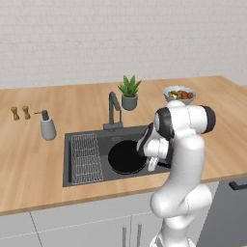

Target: Pick the pan and sponge and place them into the sink. Then turn on the water.

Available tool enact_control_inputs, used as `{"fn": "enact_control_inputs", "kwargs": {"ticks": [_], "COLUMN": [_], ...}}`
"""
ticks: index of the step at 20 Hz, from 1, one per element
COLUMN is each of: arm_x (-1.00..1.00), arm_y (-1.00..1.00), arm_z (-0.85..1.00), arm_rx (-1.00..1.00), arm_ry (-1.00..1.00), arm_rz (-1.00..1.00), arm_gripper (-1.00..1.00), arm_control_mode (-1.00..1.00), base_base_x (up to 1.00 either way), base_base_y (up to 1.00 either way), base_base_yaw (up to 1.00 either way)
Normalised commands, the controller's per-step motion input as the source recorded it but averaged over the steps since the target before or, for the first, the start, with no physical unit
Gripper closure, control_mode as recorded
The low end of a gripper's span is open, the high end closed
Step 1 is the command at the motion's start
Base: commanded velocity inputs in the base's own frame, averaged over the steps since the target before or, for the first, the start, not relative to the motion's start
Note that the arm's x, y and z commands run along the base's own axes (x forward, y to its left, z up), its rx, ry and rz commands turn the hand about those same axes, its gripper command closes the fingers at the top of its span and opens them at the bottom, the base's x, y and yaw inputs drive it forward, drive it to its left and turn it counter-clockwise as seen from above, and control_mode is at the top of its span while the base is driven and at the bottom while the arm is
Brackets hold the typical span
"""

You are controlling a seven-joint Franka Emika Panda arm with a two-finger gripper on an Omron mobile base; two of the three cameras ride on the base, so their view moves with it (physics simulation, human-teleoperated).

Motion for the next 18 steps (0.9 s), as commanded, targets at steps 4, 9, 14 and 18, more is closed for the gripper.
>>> {"fn": "enact_control_inputs", "kwargs": {"ticks": [4, 9, 14, 18], "arm_x": [0.49, 0.65, 0.62, 0.24], "arm_y": [0.0, 0.05, 0.21, 0.24], "arm_z": [-0.52, -0.43, -0.4, -0.15], "arm_rx": [0.0, 0.0, 0.0, 0.0], "arm_ry": [0.0, 0.03, 0.02, 0.0], "arm_rz": [0.0, 0.0, 0.0, 0.0], "arm_gripper": [1.0, 1.0, 1.0, -1.0], "arm_control_mode": [-1.0, -1.0, -1.0, -1.0], "base_base_x": [0.0, 0.0, 0.0, 0.0], "base_base_y": [0.0, 0.0, 0.0, 0.0], "base_base_yaw": [0.0, 0.0, 0.0, 0.0]}}
